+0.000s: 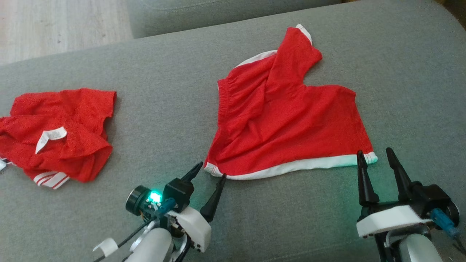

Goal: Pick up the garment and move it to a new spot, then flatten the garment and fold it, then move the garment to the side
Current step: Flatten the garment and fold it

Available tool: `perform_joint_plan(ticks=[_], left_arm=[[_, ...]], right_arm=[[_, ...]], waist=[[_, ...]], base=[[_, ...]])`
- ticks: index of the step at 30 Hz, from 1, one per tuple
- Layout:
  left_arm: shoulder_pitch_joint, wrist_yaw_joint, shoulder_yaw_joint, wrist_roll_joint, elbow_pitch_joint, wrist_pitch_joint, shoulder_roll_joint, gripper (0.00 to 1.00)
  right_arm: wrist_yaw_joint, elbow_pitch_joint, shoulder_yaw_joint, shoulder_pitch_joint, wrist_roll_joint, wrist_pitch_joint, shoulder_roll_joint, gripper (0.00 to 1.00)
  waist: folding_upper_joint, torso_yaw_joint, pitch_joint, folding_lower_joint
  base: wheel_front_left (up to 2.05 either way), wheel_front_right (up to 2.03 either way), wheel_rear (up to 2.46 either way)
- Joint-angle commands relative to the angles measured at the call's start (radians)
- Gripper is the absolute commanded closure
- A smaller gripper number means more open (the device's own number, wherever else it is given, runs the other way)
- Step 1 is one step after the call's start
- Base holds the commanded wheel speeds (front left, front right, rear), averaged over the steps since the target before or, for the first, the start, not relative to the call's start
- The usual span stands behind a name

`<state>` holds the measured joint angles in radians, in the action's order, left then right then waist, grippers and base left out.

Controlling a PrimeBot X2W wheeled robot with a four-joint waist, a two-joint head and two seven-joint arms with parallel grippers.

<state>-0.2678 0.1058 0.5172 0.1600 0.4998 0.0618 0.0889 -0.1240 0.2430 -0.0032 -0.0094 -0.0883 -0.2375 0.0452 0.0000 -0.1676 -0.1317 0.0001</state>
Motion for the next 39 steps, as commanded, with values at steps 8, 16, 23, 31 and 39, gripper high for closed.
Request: perform_joint_plan(ticks=[8, 16, 23, 31, 39], left_arm=[[-0.07, -0.008, -0.03, 0.02, 0.016, 0.0, 0.016, 0.0], [-0.087, -0.008, -0.027, 0.032, 0.037, -0.003, 0.022, 1.0], [-0.081, -0.014, -0.018, 0.036, 0.026, 0.015, 0.019, 1.0], [-0.079, -0.017, 0.001, 0.036, -0.007, 0.032, 0.016, 1.0], [-0.083, -0.018, 0.016, 0.039, -0.037, 0.036, 0.015, 1.0]], right_arm=[[-0.007, -0.021, 0.029, -0.042, -0.004, -0.012, 0.005, 0.0], [-0.007, -0.007, 0.024, -0.044, 0.004, -0.012, 0.005, 0.0], [-0.007, 0.054, -0.039, -0.06, 0.055, 0.056, 0.005, 0.0], [-0.007, 0.19, -0.144, -0.155, 0.118, 0.171, 0.005, 0.0], [-0.007, 0.305, -0.159, -0.234, 0.156, 0.244, 0.005, 0.0]], waist=[[0.0, -0.024, -0.016, -0.0001], [0.0, -0.03, -0.024, -0.0001], [0.0, -0.018, -0.024, -0.0001], [0.0, 0.006, -0.033, -0.0001], [0.0, 0.023, -0.045, -0.0001]], base=[[0.0, 0.0, 0.0], [0.0, 0.0, 0.0], [0.0, 0.0, 0.0], [0.0, 0.0, 0.0], [0.0, 0.0, 0.0]])
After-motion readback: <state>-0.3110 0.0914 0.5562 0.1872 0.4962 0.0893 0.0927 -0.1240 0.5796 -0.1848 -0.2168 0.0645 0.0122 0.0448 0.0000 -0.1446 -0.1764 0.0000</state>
